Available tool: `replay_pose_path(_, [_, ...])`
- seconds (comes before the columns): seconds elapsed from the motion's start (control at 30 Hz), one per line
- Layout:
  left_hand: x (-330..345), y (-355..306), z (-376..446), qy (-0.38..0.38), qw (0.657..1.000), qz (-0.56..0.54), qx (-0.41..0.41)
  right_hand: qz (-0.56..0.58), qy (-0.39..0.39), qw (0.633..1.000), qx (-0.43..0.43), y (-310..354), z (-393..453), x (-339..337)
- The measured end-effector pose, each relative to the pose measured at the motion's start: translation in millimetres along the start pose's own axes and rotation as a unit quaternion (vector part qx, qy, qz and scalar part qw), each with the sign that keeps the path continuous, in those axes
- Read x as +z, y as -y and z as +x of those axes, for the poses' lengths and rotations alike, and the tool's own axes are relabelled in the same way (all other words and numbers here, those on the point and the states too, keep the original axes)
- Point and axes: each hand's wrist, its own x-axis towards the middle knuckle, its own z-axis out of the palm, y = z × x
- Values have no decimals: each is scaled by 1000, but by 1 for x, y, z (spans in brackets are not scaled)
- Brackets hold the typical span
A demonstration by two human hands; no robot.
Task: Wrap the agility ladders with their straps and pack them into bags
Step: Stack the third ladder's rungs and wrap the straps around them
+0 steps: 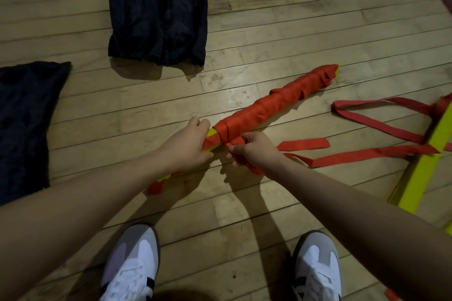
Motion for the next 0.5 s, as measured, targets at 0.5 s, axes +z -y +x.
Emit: replay_pose_path(0.5, [2, -8, 5, 2, 985, 157, -70, 22, 81, 994, 69, 18, 2, -11])
